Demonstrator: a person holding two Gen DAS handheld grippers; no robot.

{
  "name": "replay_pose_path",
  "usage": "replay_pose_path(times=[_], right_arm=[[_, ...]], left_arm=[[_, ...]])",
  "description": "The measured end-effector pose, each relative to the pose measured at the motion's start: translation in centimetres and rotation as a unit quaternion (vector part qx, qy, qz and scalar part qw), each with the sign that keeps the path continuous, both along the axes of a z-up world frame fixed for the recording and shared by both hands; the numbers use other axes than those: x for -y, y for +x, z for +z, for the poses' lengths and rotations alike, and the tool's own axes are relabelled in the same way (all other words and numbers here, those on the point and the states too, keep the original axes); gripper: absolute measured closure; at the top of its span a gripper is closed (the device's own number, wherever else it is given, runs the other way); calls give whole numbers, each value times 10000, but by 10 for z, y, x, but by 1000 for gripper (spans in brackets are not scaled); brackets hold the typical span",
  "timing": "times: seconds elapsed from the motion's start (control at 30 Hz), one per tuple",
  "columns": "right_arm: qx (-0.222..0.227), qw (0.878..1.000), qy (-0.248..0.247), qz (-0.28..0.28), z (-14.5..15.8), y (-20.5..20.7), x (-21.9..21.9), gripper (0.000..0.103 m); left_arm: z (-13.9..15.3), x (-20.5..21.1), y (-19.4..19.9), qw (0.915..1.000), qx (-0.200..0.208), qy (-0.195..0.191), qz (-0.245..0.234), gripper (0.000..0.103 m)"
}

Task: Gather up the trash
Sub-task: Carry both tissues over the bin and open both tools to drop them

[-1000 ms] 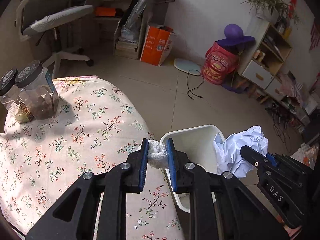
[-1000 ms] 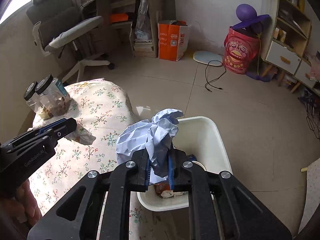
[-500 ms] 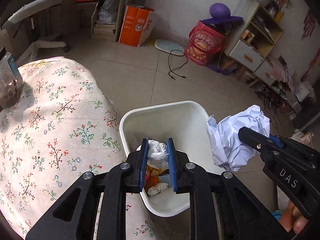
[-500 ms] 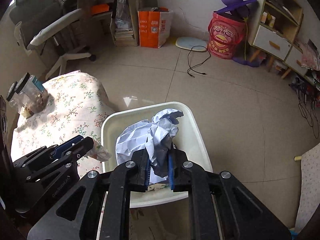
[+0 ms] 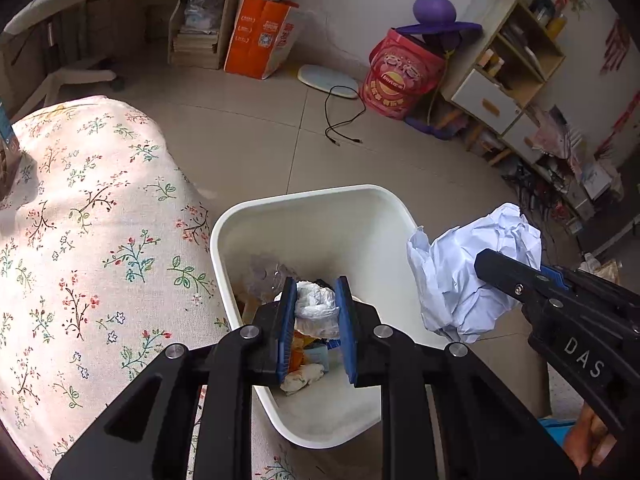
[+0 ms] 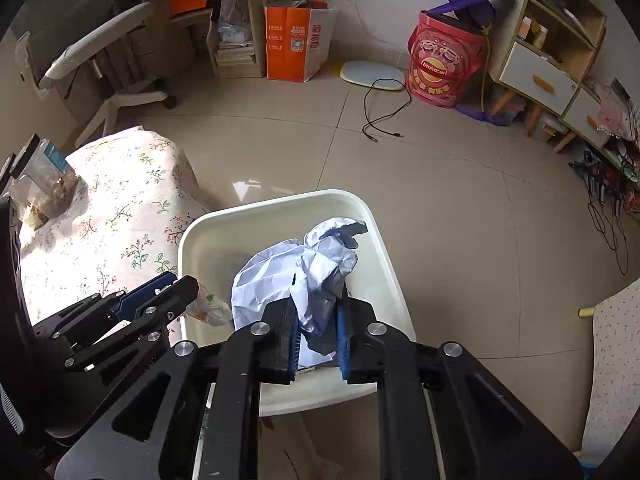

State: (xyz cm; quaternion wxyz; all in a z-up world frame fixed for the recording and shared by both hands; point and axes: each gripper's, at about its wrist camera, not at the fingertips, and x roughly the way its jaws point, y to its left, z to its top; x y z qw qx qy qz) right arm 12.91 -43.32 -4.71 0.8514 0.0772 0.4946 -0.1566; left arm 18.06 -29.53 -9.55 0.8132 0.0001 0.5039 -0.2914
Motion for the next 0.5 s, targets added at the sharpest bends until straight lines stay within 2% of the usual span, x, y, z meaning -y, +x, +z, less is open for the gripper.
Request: replay_pose_path(times=[0.1, 0.13, 0.17, 0.2, 0.23, 0.5], right_arm=[[-46, 10000, -21, -31, -3, 2, 0, 88], [-65, 10000, -23, -38, -4, 3, 1, 83], [-78, 9999, -40, -56, -5, 3, 1, 77], [-95, 9999, -56, -54, -5, 4, 1, 55], [-80, 9999, -97, -62, -5, 4, 0, 46], [-11, 9999, -159, 57, 0, 7, -9, 48]], left_arm=[[-4, 2, 1, 10000, -40, -68, -12, 82], [-6, 2, 2, 9999, -58, -94, -19, 77], [-7, 2, 3, 9999, -70, -87, -11, 62], [-8, 1, 3, 10000, -50, -53, 22, 53], [-7, 0, 3, 10000, 10, -24, 59, 49], [-3, -7, 7, 9999, 73, 54, 115, 49]])
